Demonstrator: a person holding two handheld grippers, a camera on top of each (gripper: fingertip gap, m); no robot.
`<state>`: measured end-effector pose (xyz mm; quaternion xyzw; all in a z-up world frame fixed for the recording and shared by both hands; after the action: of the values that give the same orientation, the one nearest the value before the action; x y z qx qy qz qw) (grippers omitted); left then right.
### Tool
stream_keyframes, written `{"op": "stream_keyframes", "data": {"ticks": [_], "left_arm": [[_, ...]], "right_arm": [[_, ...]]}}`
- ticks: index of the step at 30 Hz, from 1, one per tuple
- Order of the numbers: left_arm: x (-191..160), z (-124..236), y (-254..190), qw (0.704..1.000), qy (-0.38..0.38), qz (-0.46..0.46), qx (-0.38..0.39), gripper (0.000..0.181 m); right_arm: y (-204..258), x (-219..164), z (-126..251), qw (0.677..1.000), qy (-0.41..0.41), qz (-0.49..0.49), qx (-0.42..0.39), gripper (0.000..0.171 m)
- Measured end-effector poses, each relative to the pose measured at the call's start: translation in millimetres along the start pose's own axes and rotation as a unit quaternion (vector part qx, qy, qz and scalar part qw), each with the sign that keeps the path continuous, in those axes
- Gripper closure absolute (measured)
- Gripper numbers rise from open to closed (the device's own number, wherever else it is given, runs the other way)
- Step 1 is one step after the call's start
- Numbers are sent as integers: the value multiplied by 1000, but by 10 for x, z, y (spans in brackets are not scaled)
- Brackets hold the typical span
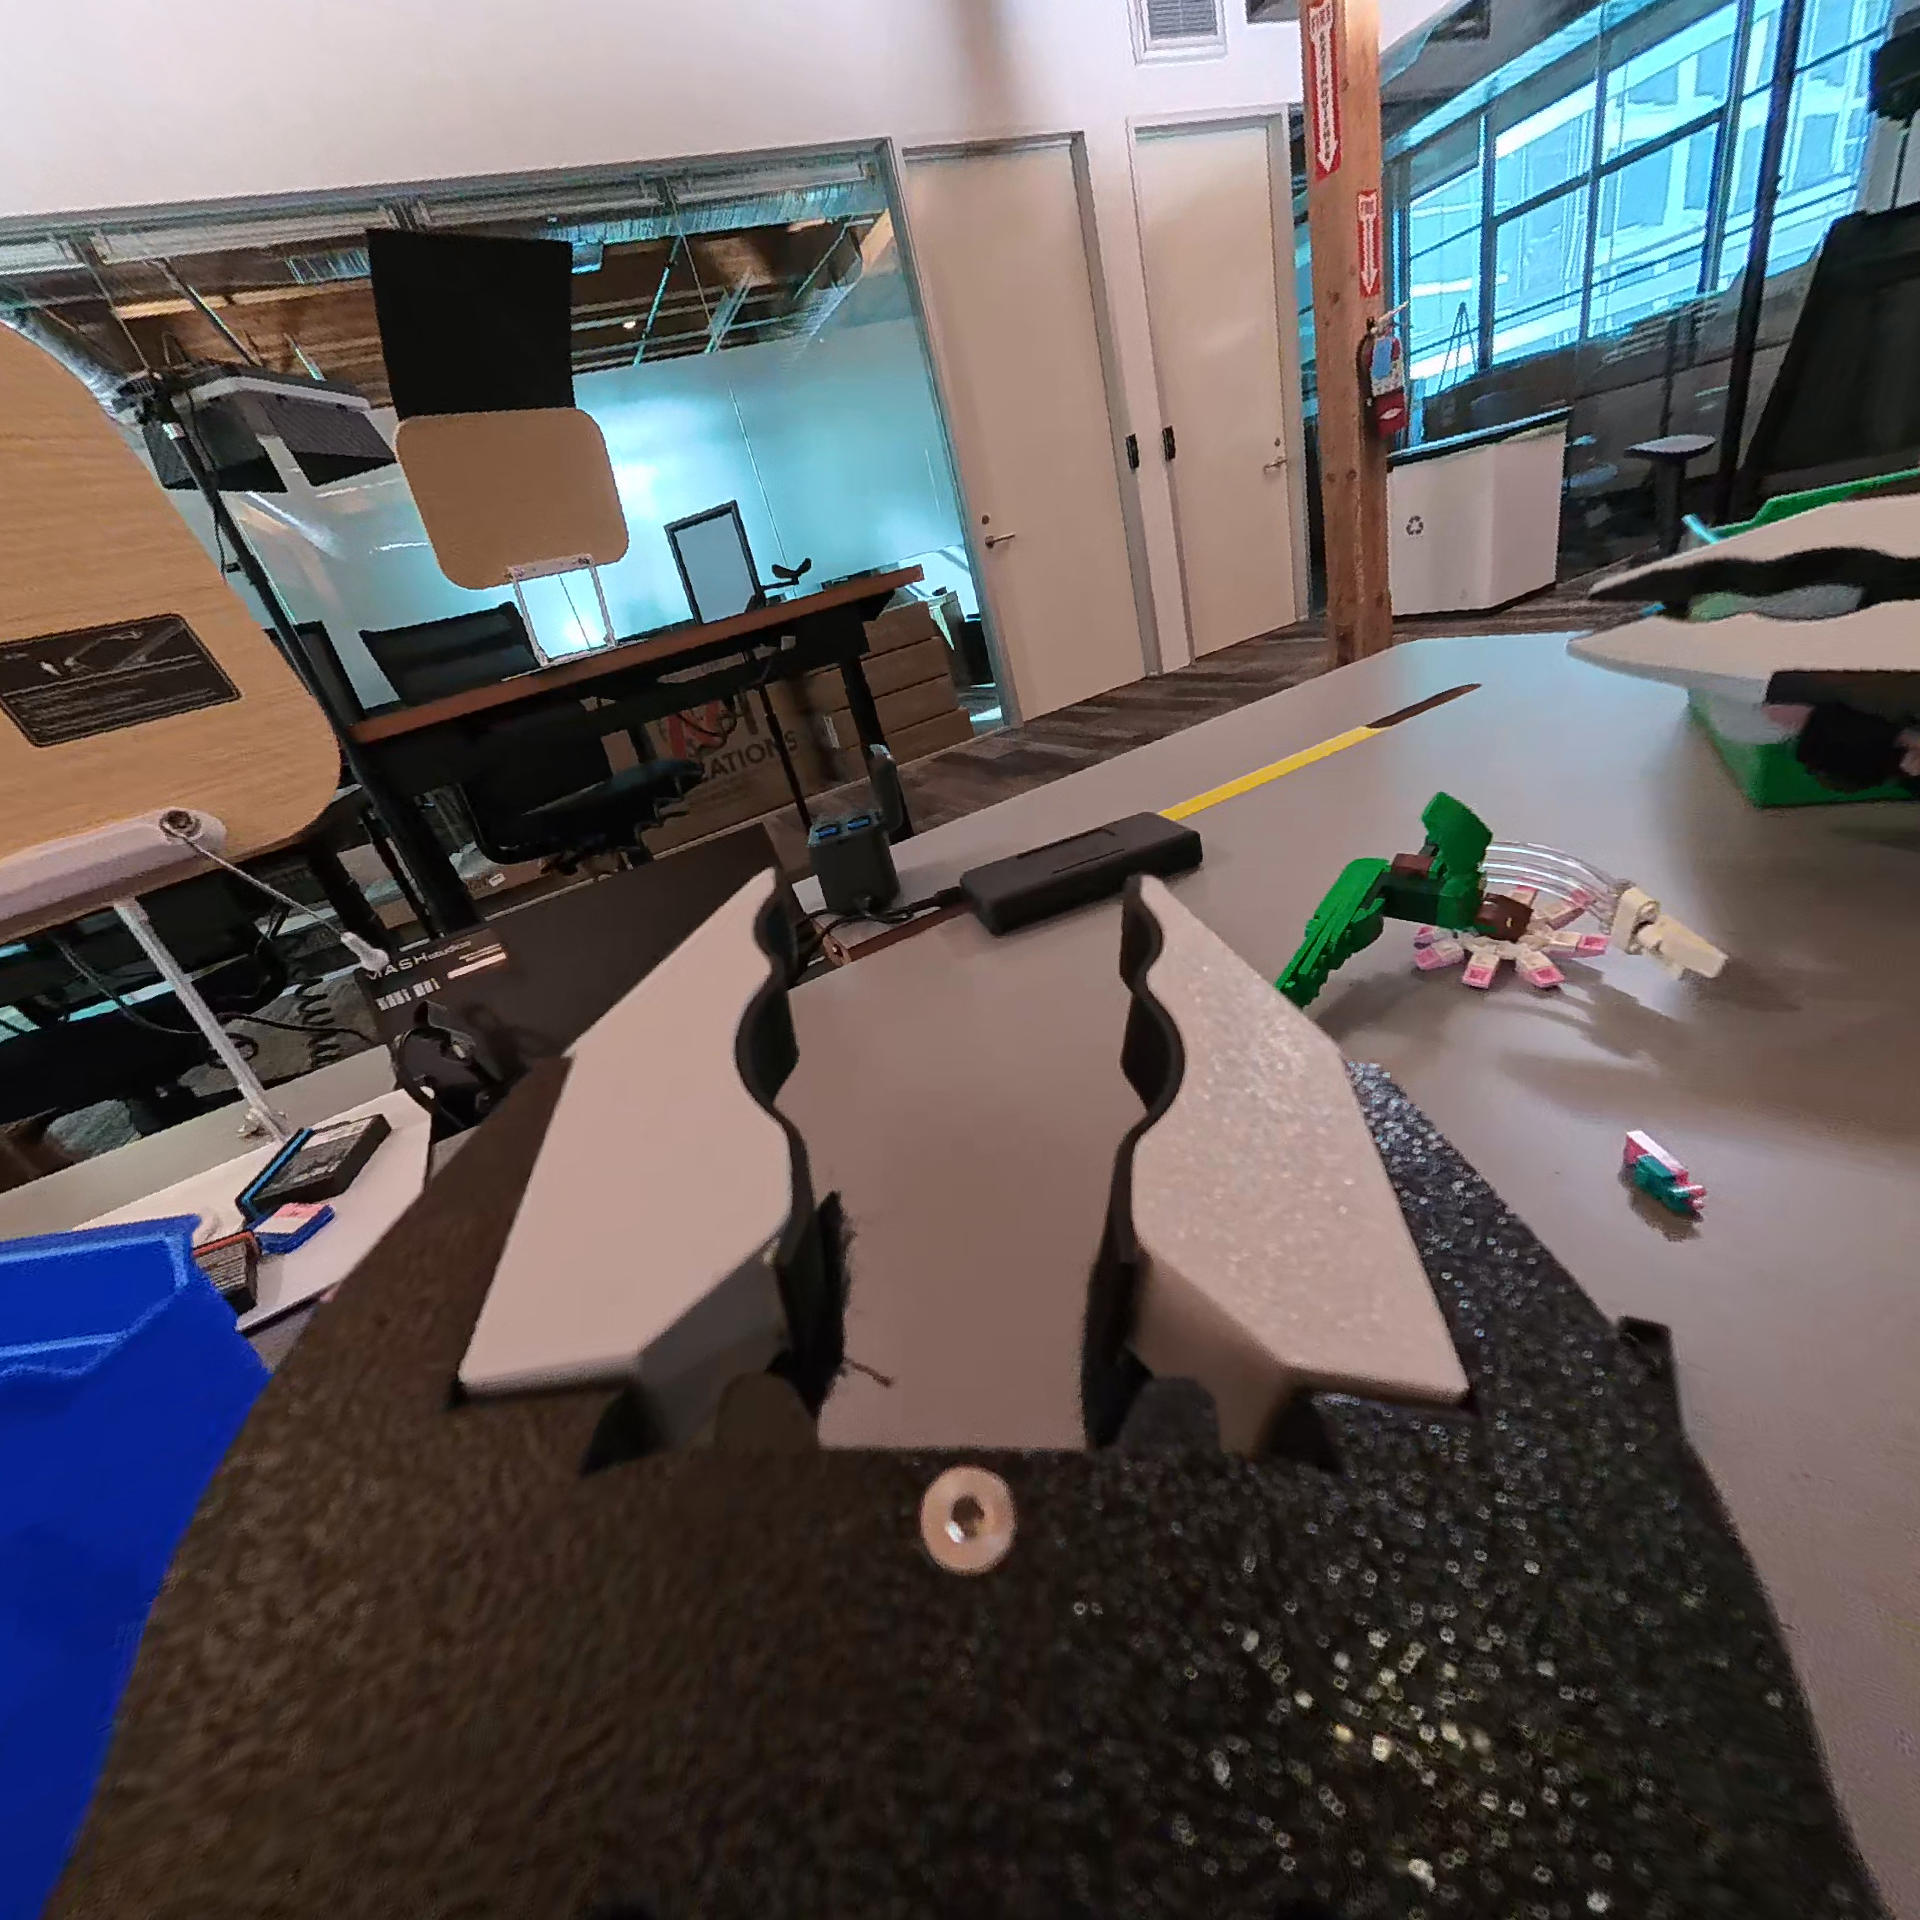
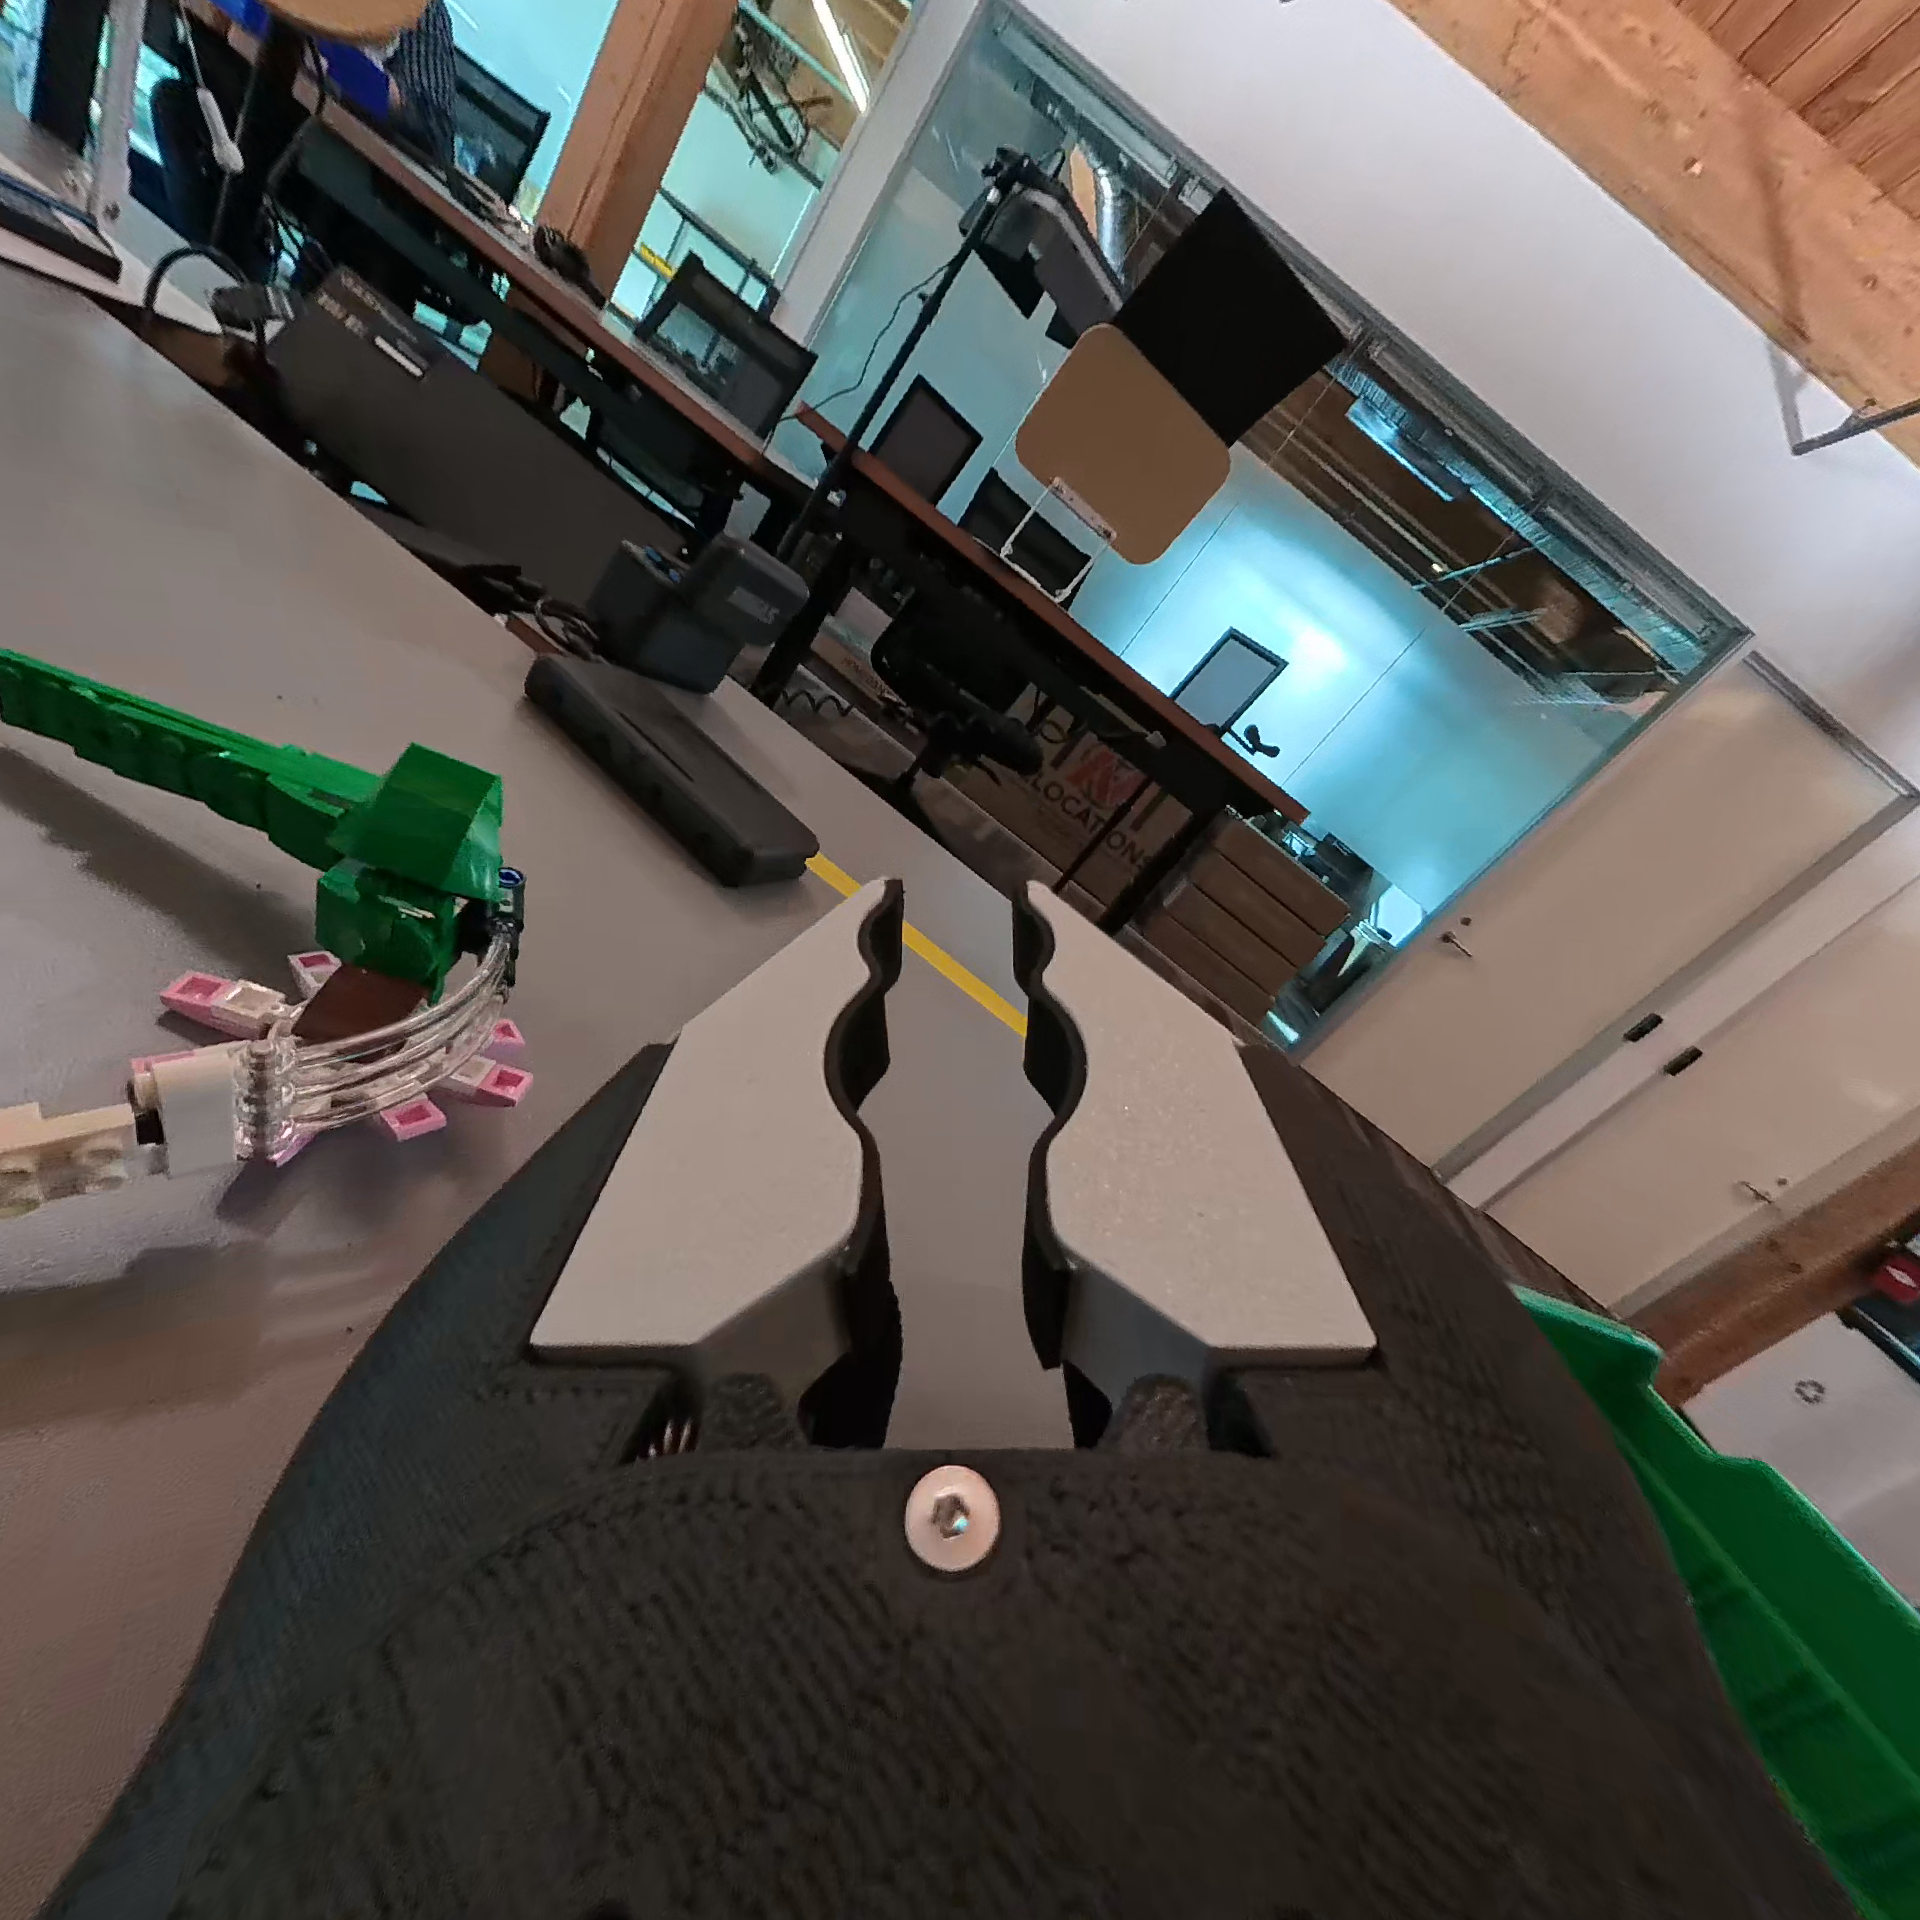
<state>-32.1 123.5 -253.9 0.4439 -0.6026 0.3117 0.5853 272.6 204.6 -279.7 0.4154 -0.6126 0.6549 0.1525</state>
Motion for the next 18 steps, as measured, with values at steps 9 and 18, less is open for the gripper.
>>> {"op": "stream_keyframes", "data": {"ticks": [9, 18], "left_arm": [[11, -139, -114, 1000, -4, -10, -23, 122], [-21, -141, -169, 999, 6, -19, -35, 124]], "right_arm": [[173, -35, -77, 998, 22, 49, 34, 152], [271, 158, -36, 996, -42, 15, 74, 150]]}}
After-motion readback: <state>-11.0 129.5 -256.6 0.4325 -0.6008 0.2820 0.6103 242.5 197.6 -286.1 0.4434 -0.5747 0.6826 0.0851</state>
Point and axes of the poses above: each gripper's, where its closed fingertips meet, z back along the fingers, x out of its top, y = z × x across the jaws, the point moved 2 cm from there along z, back along the fingers, and after that the axes turned 6 degrees about z, right-handed, at the moved point
